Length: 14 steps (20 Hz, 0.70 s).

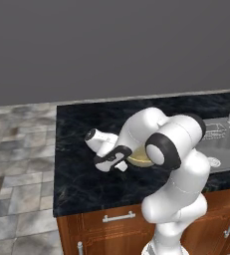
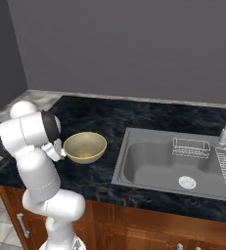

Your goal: Gather the eggs and milk located in the vicinity of the sink area and place them right next to the bowl.

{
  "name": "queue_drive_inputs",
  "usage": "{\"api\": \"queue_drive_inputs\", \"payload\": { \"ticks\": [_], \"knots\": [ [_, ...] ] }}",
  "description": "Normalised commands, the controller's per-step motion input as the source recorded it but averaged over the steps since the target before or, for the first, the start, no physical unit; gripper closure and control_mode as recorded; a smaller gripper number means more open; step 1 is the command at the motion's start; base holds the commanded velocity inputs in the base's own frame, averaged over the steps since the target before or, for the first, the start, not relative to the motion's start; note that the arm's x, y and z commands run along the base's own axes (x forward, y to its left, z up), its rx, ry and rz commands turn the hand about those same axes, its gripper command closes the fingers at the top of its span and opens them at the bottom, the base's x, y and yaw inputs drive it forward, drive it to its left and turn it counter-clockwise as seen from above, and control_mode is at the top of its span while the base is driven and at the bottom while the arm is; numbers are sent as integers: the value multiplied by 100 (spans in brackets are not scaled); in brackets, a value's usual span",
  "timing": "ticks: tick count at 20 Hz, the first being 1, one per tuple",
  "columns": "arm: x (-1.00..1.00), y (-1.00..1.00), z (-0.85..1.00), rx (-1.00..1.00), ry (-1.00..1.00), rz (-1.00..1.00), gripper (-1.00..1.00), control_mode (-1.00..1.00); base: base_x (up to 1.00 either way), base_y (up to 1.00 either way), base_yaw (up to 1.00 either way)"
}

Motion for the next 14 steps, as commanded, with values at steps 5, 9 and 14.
{"api": "queue_drive_inputs", "payload": {
  "ticks": [5,9,14],
  "knots": [
    [6,-5,-3,0,0,0,-100,-100,0,0,0],
    [0,0,1,0,0,0,-100,-100,0,0,0],
    [-1,3,31,-4,0,-1,-100,-100,0,0,0]
  ]
}}
